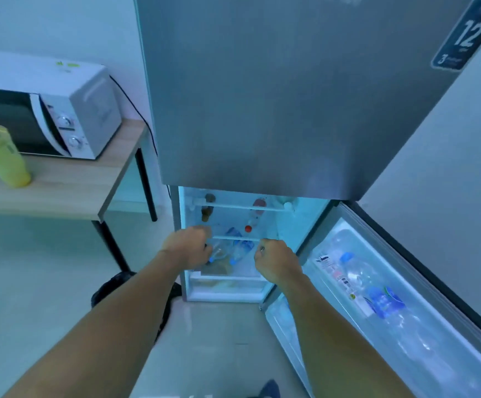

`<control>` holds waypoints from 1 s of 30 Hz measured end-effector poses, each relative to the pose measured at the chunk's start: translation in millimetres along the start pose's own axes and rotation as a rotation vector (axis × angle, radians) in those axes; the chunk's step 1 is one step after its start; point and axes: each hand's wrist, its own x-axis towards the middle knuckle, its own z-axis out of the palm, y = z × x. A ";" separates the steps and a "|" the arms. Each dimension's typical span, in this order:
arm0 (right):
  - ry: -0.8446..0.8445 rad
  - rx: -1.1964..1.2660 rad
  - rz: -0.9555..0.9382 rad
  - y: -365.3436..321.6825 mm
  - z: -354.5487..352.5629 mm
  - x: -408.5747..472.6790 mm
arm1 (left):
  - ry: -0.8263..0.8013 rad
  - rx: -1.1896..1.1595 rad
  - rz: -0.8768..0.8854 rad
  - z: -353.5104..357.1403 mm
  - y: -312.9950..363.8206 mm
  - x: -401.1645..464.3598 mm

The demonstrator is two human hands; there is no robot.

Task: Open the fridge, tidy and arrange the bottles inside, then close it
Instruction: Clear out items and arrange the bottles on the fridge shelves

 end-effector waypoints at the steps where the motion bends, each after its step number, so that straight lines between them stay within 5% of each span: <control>1: -0.006 -0.010 -0.024 -2.2 11.7 8.2 | 0.003 -0.013 -0.020 11.9 -5.3 2.2; 17: -0.042 -0.103 -0.139 80.9 280.8 -0.7 | 0.017 0.046 -0.033 271.4 -68.7 -18.4; 30: -0.034 -0.084 -0.201 84.2 316.6 -31.4 | 0.062 0.068 -0.065 309.3 -57.7 -50.5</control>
